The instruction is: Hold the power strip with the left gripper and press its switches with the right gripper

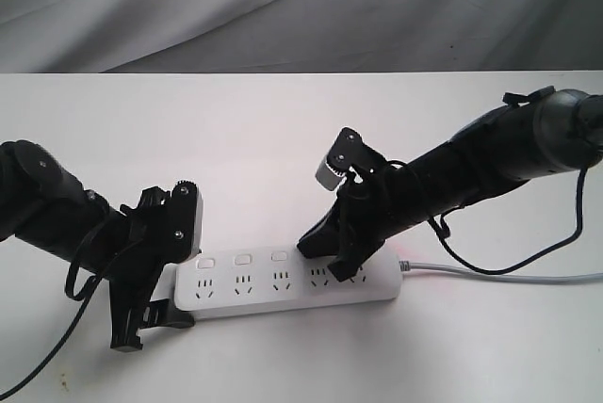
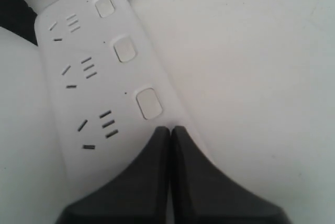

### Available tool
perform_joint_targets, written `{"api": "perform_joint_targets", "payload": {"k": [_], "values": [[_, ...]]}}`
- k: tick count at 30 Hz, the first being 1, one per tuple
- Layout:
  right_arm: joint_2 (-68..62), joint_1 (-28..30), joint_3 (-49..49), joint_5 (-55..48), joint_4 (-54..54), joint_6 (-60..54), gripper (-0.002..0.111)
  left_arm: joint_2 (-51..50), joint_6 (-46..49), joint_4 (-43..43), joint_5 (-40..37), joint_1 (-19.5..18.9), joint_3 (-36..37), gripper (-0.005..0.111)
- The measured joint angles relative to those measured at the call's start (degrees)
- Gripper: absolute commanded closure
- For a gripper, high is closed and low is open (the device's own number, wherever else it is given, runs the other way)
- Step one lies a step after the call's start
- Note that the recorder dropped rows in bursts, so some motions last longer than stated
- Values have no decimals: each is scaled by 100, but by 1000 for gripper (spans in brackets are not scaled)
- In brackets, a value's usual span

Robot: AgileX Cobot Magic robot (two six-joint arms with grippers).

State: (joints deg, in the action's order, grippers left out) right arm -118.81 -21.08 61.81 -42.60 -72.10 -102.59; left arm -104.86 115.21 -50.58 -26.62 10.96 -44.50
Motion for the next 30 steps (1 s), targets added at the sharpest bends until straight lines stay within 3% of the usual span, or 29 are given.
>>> {"api": "perform_joint_targets", "payload": {"k": [6, 15, 30], "values": [[603, 53, -70, 304, 342, -59, 108, 0, 0, 0, 0, 0, 0, 52], [832, 878, -289, -242, 356, 74, 108, 0, 0, 0, 0, 0, 0, 52], [506, 878, -588, -242, -39, -419, 108, 0, 0, 0, 10, 0, 0, 52]]}}
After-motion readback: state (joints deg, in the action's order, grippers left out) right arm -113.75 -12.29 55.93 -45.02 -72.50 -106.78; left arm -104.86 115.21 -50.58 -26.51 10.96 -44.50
